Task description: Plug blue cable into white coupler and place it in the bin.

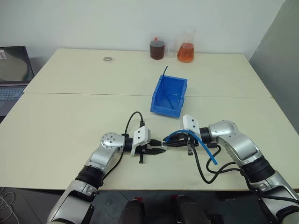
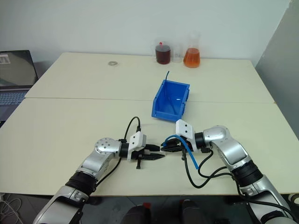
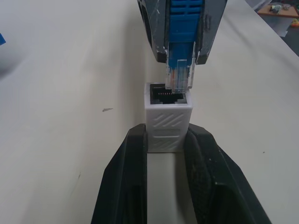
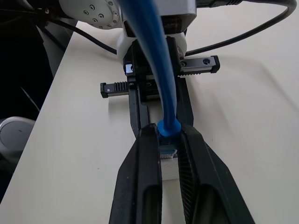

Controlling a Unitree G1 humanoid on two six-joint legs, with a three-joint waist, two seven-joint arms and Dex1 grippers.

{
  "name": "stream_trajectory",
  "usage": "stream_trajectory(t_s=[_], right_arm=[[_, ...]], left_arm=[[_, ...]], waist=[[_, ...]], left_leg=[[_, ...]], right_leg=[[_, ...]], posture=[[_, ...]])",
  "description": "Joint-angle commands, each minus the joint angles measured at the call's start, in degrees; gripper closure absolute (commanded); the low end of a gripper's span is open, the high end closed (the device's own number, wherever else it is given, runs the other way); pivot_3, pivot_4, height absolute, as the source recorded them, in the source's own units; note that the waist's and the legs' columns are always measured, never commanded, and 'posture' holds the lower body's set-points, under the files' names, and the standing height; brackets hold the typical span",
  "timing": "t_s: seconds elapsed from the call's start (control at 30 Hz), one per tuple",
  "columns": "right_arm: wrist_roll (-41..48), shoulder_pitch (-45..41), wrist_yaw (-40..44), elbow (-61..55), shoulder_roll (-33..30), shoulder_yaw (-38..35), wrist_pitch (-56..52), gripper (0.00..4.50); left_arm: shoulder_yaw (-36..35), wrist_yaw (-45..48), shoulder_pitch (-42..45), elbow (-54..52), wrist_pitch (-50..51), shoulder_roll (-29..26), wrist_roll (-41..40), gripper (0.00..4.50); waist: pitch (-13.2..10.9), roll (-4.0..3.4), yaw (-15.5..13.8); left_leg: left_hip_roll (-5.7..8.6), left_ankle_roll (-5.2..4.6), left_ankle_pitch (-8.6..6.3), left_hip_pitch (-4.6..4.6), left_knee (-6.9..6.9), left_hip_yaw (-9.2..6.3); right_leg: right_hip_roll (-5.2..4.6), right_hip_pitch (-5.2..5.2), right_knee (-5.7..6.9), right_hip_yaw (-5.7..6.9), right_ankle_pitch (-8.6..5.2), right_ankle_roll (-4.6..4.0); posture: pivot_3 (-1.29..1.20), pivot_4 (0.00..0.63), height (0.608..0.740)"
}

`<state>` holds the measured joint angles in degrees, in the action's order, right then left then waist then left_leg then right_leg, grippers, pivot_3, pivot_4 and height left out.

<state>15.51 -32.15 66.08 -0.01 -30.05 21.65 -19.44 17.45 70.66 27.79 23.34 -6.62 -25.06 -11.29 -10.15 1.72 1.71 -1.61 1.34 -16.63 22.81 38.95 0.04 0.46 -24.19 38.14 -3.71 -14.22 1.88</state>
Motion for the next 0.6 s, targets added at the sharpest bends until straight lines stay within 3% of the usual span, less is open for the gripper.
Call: stream_trajectory(t_s=[0.03, 0.6], right_arm=[[-2.7, -0.2, -0.1, 1.5, 0.8, 1.0, 1.6, 4.32], [-7.0, -0.6, 0.2, 6.7, 1.9, 2.0, 6.0, 4.32]], left_arm=[[-2.1, 0.1, 0.1, -2.4, -0.1, -0.2, -0.9, 3.73], [-2.6, 0.1, -0.4, -3.3, 0.1, -0.1, -0.7, 3.73]], waist=[[0.0, 0.00, 0.0], [0.0, 0.00, 0.1]], left_leg=[[0.00, 0.00, 0.00, -0.01, 0.00, 0.00], [0.04, 0.01, 0.01, -0.25, 0.07, 0.06]], right_leg=[[0.00, 0.00, 0.02, 0.00, 0.00, 0.00], [0.01, 0.02, 0.50, -0.09, -0.02, -0.05]], posture=[[0.00, 0.150, 0.740], [0.00, 0.150, 0.740]])
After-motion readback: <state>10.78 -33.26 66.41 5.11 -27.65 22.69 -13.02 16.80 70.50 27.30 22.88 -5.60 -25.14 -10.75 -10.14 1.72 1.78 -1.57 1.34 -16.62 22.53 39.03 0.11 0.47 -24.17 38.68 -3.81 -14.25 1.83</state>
